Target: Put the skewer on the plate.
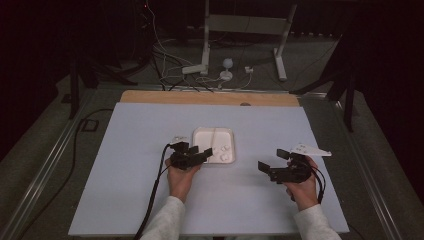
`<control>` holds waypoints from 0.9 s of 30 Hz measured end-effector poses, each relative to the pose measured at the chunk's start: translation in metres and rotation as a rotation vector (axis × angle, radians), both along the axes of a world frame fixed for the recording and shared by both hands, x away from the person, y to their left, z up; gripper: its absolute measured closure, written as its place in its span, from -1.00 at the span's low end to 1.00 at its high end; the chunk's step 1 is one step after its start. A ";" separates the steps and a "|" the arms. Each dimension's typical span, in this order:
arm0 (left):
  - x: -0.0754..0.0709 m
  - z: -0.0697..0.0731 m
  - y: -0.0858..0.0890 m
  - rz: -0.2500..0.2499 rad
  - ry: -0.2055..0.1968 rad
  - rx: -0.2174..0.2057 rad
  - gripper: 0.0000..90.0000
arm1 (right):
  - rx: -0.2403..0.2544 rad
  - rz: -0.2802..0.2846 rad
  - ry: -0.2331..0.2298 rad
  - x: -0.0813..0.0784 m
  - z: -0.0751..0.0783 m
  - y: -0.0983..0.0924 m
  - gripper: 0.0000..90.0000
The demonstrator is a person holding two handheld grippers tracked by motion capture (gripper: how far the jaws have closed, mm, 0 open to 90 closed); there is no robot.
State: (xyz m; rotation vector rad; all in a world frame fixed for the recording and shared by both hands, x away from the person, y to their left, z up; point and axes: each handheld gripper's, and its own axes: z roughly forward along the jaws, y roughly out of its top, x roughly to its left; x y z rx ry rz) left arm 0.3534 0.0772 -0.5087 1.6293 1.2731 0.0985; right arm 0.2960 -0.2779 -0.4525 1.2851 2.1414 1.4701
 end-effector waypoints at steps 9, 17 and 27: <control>-0.008 0.021 0.018 -0.016 -0.071 0.002 -0.66 | 0.003 0.001 -0.004 -0.002 -0.002 -0.001 -1.00; -0.020 0.040 0.041 -0.047 -0.149 0.018 -0.94 | -0.013 0.012 -0.028 -0.006 -0.001 0.001 -1.00; -0.040 0.051 0.070 -0.062 -0.268 0.083 -0.99 | -0.034 0.031 -0.072 -0.014 -0.002 -0.001 -1.00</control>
